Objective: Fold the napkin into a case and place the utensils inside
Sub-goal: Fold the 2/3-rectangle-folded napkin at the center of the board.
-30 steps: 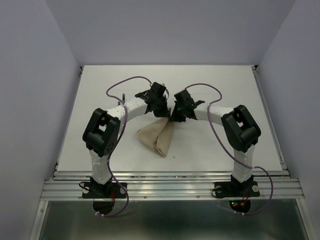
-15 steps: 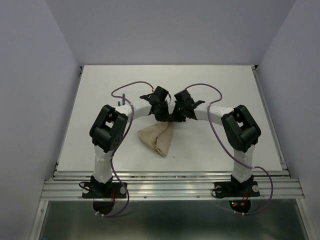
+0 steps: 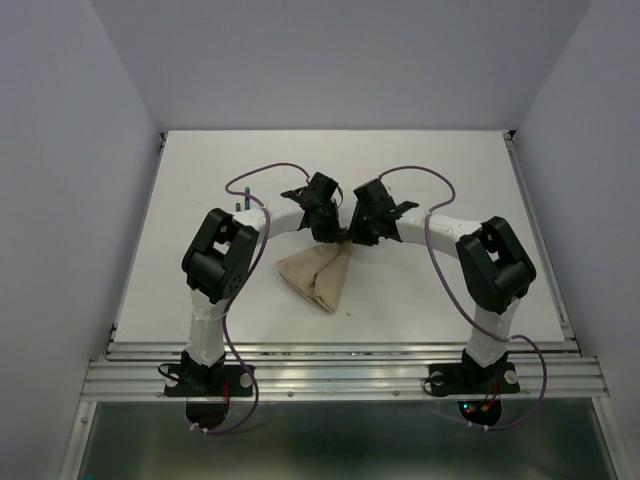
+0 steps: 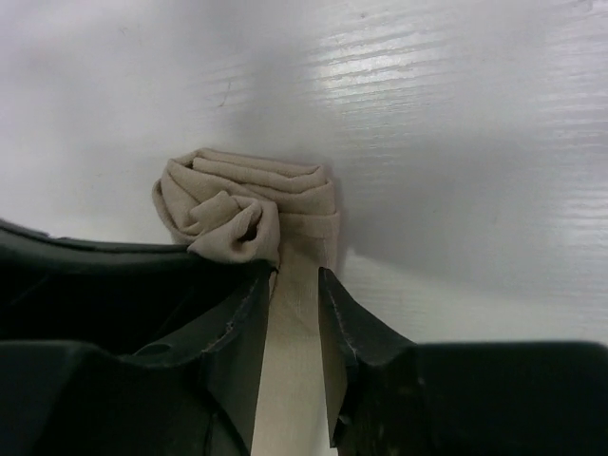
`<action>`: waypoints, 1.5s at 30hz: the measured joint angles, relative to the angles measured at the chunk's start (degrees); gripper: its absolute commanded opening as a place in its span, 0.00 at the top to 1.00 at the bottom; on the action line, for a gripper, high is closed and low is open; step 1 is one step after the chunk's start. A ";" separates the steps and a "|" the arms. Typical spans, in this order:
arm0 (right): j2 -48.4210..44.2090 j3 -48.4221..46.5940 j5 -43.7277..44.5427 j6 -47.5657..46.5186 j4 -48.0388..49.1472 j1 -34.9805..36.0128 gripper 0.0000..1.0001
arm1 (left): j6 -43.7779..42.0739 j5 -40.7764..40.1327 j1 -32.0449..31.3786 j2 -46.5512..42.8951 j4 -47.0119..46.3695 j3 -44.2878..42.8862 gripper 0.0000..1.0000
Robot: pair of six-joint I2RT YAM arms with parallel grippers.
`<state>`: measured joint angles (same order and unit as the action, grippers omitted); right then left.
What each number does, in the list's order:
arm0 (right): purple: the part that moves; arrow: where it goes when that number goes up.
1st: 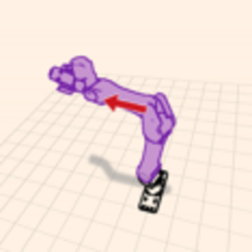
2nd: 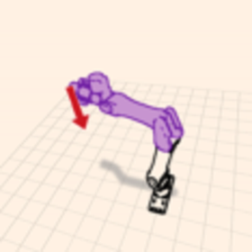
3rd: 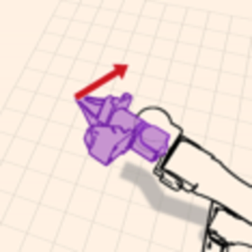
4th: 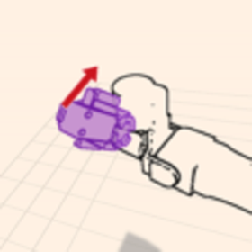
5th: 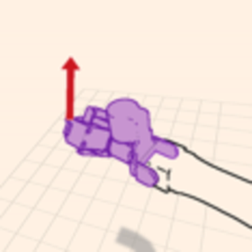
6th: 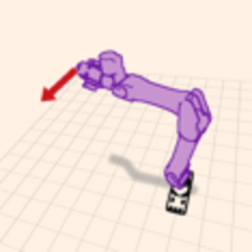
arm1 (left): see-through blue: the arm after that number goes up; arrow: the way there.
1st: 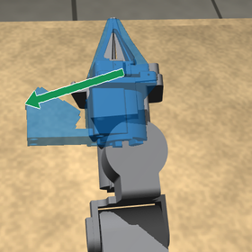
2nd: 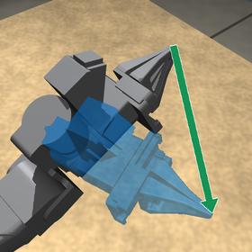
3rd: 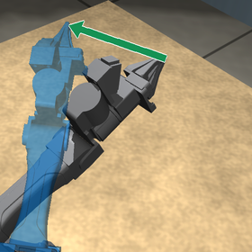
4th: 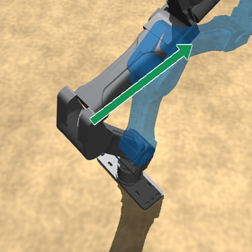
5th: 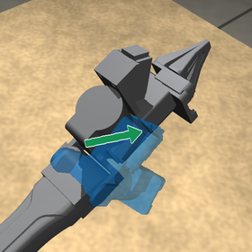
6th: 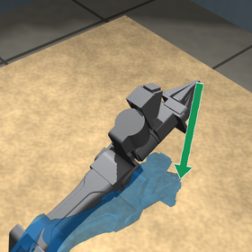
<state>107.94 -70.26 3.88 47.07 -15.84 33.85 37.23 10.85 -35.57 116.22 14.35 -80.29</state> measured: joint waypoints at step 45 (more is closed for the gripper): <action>-1.09 6.73 -8.22 11.47 11.96 -5.14 0.23 | -2.27 1.68 0.04 0.28 -3.96 1.18 1.00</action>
<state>106.85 -63.53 -4.34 58.54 -3.88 28.71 34.96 12.53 -35.53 116.51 10.39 -79.11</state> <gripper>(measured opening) 0.765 0.047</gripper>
